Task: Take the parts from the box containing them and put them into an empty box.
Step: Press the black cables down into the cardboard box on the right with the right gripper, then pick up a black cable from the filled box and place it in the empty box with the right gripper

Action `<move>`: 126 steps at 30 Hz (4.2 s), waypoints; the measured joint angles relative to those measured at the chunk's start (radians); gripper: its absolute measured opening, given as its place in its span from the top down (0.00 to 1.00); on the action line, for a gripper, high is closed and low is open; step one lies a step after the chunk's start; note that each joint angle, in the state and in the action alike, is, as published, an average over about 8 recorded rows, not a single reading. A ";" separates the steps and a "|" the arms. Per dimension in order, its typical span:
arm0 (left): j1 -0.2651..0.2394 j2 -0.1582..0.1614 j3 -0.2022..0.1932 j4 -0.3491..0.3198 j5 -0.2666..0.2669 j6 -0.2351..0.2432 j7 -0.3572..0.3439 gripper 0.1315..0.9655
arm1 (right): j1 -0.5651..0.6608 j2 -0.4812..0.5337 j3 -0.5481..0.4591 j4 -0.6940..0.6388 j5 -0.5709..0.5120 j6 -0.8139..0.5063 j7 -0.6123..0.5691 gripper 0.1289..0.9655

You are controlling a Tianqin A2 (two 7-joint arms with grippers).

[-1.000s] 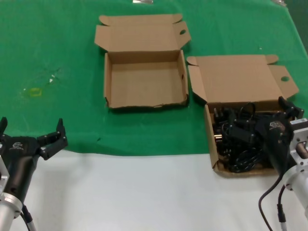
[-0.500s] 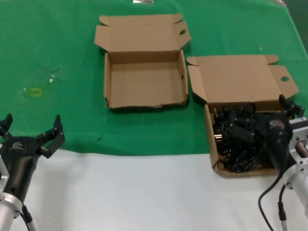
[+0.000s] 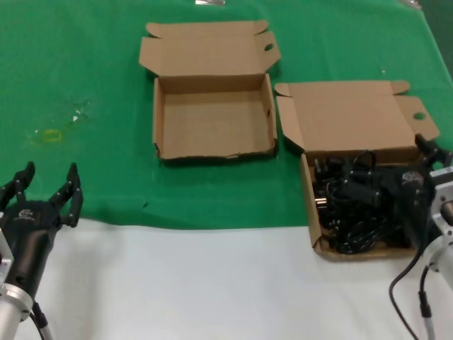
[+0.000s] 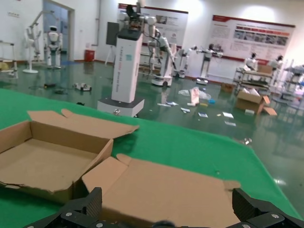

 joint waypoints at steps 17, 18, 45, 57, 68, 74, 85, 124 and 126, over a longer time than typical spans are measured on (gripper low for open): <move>0.000 0.000 0.000 0.000 0.000 0.000 0.000 0.82 | 0.148 0.329 -0.175 0.006 -0.078 -0.169 0.191 0.00; 0.000 0.000 0.000 0.000 0.000 0.000 0.000 0.84 | 0.158 0.351 -0.184 0.009 -0.088 -0.192 0.201 0.00; 0.000 0.000 0.000 0.000 0.000 0.000 0.000 0.99 | 0.538 0.601 -0.356 -0.100 -0.212 -0.879 0.096 0.00; 0.000 0.000 0.000 0.000 0.000 0.000 0.000 0.99 | 0.774 0.520 -0.454 -0.307 -0.307 -1.084 -0.091 0.00; 0.000 0.000 0.000 0.000 0.000 0.000 0.000 0.99 | 0.876 0.443 -0.504 -0.462 -0.373 -1.132 -0.231 0.00; 0.000 0.000 0.000 0.000 0.000 0.000 0.000 0.99 | 0.899 0.419 -0.516 -0.518 -0.395 -1.135 -0.274 0.00; 0.000 0.000 0.000 0.000 0.000 0.000 0.000 0.99 | 0.911 0.401 -0.524 -0.562 -0.416 -1.140 -0.298 0.04; 0.000 0.000 0.000 0.000 0.000 0.000 0.000 0.99 | 0.876 0.419 -0.518 -0.519 -0.437 -1.152 -0.273 0.73; 0.000 0.000 0.000 0.000 0.000 0.000 0.000 0.99 | 0.875 0.422 -0.517 -0.514 -0.437 -1.152 -0.269 0.77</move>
